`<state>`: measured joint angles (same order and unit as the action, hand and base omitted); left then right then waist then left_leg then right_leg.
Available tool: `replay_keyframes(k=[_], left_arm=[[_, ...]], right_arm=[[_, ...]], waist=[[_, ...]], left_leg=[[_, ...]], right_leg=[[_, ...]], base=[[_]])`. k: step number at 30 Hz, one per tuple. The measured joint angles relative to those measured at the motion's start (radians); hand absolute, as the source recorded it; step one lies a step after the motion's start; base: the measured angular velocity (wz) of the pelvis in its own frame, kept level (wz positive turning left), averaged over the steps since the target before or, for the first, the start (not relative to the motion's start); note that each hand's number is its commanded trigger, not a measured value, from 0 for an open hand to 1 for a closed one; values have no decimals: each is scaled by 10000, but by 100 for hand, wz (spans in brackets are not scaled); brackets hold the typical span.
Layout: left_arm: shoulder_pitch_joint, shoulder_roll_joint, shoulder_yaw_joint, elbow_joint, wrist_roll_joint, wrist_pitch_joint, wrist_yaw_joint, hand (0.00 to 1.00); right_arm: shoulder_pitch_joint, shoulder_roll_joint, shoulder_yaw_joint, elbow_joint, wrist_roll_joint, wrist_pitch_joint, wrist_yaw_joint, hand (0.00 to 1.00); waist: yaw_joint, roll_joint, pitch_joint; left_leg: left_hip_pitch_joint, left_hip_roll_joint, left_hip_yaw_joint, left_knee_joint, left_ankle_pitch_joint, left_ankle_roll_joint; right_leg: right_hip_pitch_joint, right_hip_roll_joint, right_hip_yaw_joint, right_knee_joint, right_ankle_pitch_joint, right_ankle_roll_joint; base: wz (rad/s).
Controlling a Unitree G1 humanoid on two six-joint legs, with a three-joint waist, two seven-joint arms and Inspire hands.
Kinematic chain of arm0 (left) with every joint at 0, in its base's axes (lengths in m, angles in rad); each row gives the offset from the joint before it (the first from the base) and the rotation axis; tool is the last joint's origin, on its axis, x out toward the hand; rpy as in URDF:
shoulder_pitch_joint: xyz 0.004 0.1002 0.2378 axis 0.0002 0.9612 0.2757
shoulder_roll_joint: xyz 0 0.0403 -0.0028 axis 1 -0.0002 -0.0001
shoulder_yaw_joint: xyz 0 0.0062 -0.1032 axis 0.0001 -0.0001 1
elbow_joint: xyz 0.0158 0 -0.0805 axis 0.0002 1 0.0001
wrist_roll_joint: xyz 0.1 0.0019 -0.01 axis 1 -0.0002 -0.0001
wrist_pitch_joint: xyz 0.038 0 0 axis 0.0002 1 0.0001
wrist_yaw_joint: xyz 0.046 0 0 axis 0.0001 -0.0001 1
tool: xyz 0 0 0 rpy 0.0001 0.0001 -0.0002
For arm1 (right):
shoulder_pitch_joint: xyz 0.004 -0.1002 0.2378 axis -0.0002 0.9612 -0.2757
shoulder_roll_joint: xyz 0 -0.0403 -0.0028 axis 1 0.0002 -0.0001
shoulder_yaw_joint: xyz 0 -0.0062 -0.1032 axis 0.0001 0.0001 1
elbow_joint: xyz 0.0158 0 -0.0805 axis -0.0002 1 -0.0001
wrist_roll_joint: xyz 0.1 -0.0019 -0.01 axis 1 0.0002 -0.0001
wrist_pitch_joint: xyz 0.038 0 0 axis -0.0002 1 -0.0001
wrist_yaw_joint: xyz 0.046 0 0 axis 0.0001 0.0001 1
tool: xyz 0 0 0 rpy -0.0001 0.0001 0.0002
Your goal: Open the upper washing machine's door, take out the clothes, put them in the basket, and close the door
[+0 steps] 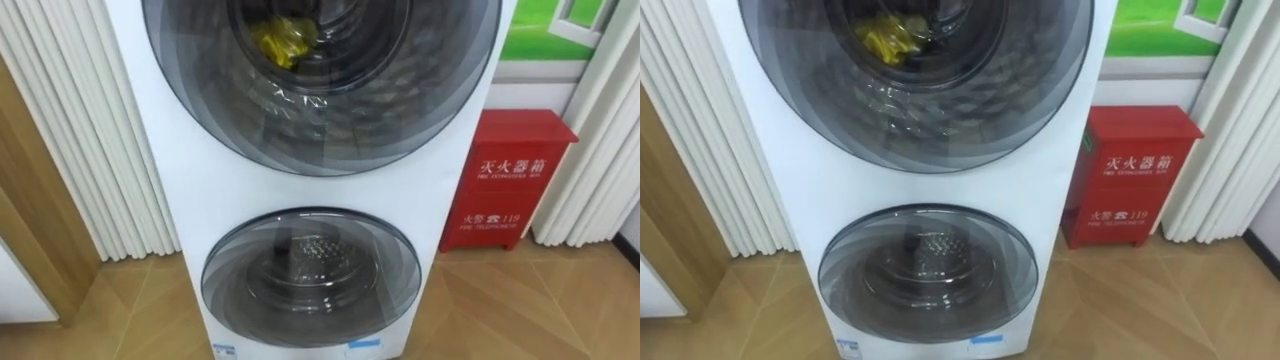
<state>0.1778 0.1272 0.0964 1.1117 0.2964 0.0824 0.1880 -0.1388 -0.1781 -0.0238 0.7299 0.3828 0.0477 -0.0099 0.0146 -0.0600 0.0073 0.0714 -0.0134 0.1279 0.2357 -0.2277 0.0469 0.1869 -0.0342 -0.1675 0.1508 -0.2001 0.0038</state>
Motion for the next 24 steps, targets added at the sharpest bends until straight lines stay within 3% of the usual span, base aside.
replay_keyframes(k=[3,7,12,16,20,24], left_arm=[[34,113,0,-26,1,155,0,0],[59,153,0,-96,16,449,-28,0],[93,187,-14,-114,41,531,-26,0],[103,241,-1,-151,206,759,-40,0],[84,373,-3,-298,206,912,-75,0],[47,421,-22,-357,224,925,-257,0]], right_arm=[[-626,-244,-108,-527,52,72,-160,0],[-1420,-445,-311,-1562,2,152,-632,0],[-2443,-863,-300,-1527,130,180,-910,0],[-3242,-1614,-298,-1534,540,184,-1002,0],[-3795,-1892,-297,-1526,840,180,-1024,0],[-3950,-1970,-249,-1528,1170,196,-1083,0]], waist=[[18,-83,-59],[184,-55,-55],[314,-95,-73],[513,-288,-112],[693,-514,-79],[692,-553,-76]], left_leg=[[67,-9,-60,1,6,2],[37,-14,-61,0,8,6],[106,-23,-140,-153,38,-6],[134,-24,-268,-235,68,-21],[146,3,-391,-285,89,-57],[81,-25,-461,-318,93,-64]], right_leg=[[31,2,-2,24,0,0],[-10,1,-6,0,1,1],[-5,6,-8,1,0,1],[24,18,-137,-4,1,1],[33,35,-280,-5,1,1],[-35,32,-275,-5,1,0]], base=[[6],[0],[2],[9],[7],[-1]])
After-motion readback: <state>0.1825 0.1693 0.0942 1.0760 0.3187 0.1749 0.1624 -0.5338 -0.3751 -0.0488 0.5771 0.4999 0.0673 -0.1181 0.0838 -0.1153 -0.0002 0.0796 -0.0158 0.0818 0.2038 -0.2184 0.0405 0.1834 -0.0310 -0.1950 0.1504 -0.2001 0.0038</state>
